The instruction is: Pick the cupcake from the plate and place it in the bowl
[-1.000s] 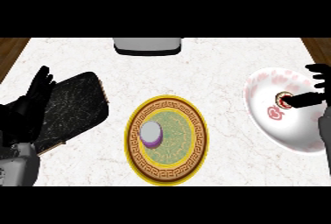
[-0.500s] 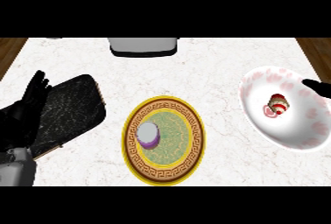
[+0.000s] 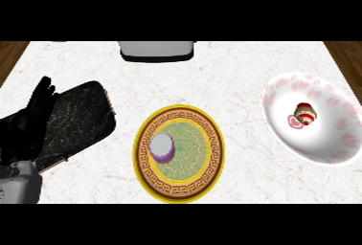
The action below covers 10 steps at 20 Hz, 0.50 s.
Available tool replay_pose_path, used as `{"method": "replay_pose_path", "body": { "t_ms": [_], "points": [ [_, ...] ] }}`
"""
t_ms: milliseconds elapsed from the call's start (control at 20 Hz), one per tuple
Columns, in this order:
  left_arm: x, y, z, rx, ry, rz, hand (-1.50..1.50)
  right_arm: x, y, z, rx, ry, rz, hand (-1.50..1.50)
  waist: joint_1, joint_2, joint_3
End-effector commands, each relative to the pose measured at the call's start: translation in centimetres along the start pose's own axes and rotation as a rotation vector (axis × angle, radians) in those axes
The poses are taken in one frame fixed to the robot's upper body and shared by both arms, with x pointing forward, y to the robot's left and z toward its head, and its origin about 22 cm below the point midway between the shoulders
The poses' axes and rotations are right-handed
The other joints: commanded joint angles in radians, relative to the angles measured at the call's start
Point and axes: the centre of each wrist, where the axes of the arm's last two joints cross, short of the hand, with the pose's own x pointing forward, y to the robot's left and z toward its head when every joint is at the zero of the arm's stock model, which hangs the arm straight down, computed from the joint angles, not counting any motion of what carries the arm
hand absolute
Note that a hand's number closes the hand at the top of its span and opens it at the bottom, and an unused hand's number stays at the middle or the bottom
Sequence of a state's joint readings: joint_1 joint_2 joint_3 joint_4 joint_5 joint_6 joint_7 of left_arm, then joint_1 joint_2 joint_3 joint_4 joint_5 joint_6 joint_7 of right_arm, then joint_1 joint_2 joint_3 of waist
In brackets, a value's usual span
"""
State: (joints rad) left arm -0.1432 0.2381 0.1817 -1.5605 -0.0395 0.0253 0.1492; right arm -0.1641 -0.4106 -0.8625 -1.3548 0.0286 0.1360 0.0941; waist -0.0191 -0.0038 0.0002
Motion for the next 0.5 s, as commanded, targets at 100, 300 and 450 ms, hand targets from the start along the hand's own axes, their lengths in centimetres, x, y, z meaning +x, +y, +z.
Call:
{"method": "replay_pose_path", "body": {
  "t_ms": [100,300,450],
  "points": [
    [-1.6,-0.2,1.6,-0.006,0.002,0.001,0.00,-1.4,-8.2,3.6,0.059,-0.019,-0.106,-1.50,0.004,0.000,0.000],
    [-0.3,1.0,-0.1,-0.008,0.000,0.004,0.00,-2.3,-9.7,4.7,0.081,-0.048,-0.151,-1.50,0.013,0.003,0.000],
    [0.4,0.9,-0.4,0.004,-0.016,-0.024,0.00,-1.8,-9.3,6.8,0.103,-0.083,-0.168,-1.50,0.012,0.002,-0.001]
  ]
}}
